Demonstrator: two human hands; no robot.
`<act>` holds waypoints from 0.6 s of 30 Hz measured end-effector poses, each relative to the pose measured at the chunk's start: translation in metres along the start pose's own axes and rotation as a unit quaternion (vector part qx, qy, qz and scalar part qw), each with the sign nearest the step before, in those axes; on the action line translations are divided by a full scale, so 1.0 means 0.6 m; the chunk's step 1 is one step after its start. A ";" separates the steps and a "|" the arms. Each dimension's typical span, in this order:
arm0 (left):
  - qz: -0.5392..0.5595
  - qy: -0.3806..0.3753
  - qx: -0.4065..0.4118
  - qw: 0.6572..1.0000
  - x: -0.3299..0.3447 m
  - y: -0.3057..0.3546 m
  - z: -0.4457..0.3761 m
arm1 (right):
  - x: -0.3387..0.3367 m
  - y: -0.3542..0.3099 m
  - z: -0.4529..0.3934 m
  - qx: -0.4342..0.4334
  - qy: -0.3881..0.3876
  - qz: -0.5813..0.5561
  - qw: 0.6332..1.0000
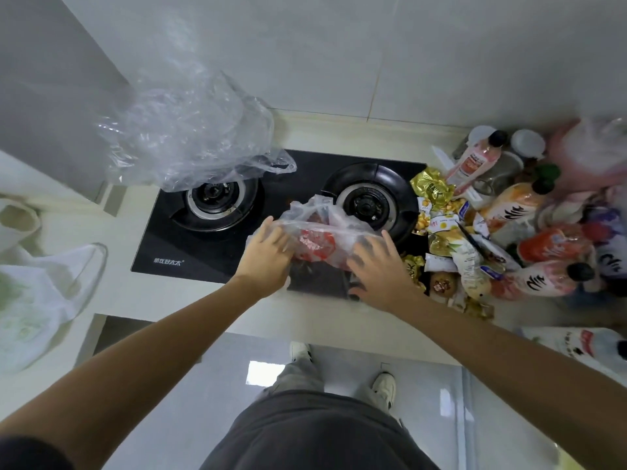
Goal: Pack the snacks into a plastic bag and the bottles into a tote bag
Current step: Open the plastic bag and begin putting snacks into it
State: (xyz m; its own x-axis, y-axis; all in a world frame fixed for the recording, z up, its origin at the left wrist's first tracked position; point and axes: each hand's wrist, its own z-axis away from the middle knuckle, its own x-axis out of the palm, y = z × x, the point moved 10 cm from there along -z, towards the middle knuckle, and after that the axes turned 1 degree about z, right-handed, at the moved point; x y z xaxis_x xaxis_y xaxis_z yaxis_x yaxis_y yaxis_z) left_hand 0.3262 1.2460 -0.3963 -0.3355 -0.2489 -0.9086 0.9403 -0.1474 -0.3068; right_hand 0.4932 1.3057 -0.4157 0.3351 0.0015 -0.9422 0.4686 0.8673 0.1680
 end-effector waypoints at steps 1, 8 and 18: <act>-0.008 -0.002 -0.006 1.000 -0.002 -0.002 -0.002 | 0.000 0.002 0.003 0.007 0.002 0.000 1.000; -0.024 -0.011 0.011 1.000 -0.003 -0.008 0.002 | 0.018 0.023 0.065 -0.079 0.015 -0.027 0.996; -0.062 -0.077 0.003 0.995 0.004 0.025 0.041 | -0.008 0.103 0.120 -0.110 0.087 -0.066 0.988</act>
State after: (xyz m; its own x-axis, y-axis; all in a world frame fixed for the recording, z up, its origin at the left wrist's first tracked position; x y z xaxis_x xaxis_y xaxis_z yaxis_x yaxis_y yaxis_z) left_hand 0.3384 1.2197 -0.3959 -0.4536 -0.3728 -0.8095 0.8912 -0.1919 -0.4110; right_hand 0.5795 1.3231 -0.3799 0.1282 -0.0508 -0.9904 0.3042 0.9526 -0.0095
